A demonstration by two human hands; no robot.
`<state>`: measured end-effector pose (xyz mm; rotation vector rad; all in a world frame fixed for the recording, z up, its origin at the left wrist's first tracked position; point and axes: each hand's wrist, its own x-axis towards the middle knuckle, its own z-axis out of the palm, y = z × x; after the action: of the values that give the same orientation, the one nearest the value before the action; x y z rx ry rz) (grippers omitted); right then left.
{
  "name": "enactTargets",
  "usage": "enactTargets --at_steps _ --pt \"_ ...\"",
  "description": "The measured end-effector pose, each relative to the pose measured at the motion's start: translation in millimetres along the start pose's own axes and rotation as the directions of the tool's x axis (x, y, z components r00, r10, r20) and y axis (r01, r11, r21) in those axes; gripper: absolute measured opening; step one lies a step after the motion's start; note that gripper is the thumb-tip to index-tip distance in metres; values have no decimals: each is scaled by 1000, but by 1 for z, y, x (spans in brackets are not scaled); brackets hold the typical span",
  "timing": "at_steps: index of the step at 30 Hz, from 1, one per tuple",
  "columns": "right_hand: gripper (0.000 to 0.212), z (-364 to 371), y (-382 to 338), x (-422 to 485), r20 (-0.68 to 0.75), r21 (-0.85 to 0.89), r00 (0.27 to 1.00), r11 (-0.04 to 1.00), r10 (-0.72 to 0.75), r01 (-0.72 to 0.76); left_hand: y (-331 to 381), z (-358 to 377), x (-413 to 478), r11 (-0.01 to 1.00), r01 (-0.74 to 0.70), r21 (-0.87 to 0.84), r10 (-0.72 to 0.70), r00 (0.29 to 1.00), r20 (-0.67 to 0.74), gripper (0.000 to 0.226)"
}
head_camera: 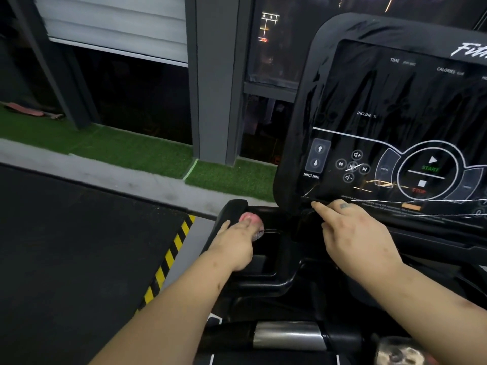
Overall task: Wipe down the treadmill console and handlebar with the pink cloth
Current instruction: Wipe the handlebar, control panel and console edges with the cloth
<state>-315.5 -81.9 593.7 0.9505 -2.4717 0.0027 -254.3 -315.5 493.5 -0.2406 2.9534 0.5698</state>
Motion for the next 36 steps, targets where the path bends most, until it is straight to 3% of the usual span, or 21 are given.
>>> enactTargets --at_steps 7,12,19,30,36 --pt "47 -1 1 1 -22 -3 1000 1000 -19 19 -19 21 -64 997 -79 20 80 996 -26 73" --pt "45 -3 2 3 8 8 1000 1000 -20 20 -22 22 -90 988 -61 -144 48 994 -95 80" --pt "46 -9 -2 4 88 29 996 999 22 -24 -24 20 -131 941 9 -338 -49 993 -109 68" --pt "45 -10 -3 4 121 33 992 998 40 -44 59 14 -100 937 -155 -313 146 988 -55 75" --pt "45 -14 -4 6 156 35 987 998 50 -56 22 8 -119 974 -119 -192 114 993 -36 75"
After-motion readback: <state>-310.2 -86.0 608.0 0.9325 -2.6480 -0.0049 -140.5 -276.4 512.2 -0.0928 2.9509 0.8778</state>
